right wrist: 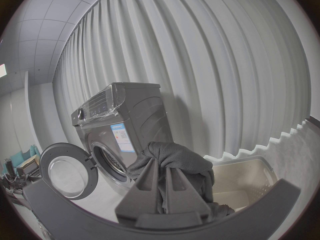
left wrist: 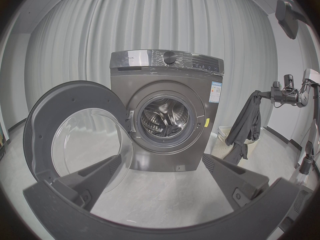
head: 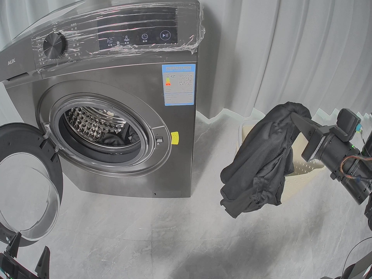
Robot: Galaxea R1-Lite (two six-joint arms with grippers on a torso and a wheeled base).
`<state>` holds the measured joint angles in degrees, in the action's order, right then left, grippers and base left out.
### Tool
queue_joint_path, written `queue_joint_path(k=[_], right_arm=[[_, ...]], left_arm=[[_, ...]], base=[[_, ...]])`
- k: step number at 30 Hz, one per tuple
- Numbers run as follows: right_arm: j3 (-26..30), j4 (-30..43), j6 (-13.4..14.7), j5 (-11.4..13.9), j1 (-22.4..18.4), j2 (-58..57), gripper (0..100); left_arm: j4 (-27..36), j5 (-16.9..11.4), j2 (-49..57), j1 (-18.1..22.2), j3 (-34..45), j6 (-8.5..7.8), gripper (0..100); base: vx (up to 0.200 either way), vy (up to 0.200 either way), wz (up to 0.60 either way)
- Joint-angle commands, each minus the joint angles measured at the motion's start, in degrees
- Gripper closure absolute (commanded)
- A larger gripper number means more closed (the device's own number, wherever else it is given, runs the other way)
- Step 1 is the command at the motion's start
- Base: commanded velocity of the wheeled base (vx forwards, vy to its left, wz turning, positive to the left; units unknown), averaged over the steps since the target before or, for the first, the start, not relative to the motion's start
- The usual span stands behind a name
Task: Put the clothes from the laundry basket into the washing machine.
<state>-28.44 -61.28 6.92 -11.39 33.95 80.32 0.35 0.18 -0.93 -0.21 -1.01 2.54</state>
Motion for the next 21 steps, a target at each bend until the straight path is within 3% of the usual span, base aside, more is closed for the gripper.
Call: queue_joint_path(k=[1, 10, 21], right_arm=[[0.2, -0.1, 0.0, 0.0, 0.0, 0.1, 100], [0.2, -0.1, 0.0, 0.0, 0.0, 0.4, 100], [0.7, -0.1, 0.1, 0.0, 0.0, 0.5, 100]], left_arm=[[0.0, 0.0, 0.9, 0.0, 0.8, 0.01, 0], [0.0, 0.0, 0.9, 0.0, 0.8, 0.01, 0], [0.1, 0.0, 0.9, 0.0, 0.8, 0.01, 0]], base=[[-0.2, 0.0, 0.0], [0.0, 0.0, 0.0], [0.0, 0.2, 0.0]])
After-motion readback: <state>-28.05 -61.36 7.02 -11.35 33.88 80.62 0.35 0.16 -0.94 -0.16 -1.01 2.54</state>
